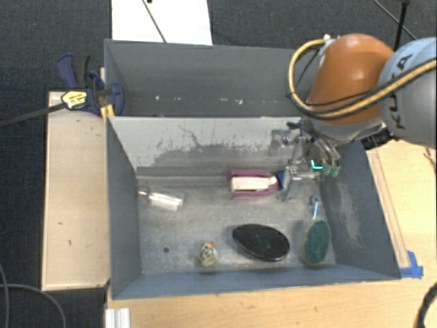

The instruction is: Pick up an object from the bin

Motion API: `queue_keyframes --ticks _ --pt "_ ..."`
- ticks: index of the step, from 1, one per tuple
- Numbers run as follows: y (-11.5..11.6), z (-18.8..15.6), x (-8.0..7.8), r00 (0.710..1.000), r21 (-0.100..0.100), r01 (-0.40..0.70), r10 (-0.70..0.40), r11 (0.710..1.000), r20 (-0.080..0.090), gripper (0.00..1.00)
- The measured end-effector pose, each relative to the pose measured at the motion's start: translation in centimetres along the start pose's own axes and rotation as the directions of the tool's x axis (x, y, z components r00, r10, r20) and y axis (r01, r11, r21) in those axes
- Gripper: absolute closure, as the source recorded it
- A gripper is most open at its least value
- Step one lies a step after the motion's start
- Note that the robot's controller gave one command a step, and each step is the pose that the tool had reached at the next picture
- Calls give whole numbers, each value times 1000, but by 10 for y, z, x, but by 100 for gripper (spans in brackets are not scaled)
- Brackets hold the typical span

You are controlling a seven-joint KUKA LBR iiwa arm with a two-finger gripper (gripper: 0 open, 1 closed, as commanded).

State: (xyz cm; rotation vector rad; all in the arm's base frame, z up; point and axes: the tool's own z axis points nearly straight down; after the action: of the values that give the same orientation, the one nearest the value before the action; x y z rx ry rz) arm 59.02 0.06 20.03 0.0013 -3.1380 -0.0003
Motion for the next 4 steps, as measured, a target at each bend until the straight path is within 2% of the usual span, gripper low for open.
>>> queue_keyframes --ticks 1,2,3,4 --pt "-37 128 29 984 2 175 -175 985 24 0" --pt "-112 99 101 881 3 473 -473 881 3 0" --pt "-148 125 78 869 -11 495 -495 869 4 0" --pt "-147 124 78 868 -8 496 -496 868 6 100"
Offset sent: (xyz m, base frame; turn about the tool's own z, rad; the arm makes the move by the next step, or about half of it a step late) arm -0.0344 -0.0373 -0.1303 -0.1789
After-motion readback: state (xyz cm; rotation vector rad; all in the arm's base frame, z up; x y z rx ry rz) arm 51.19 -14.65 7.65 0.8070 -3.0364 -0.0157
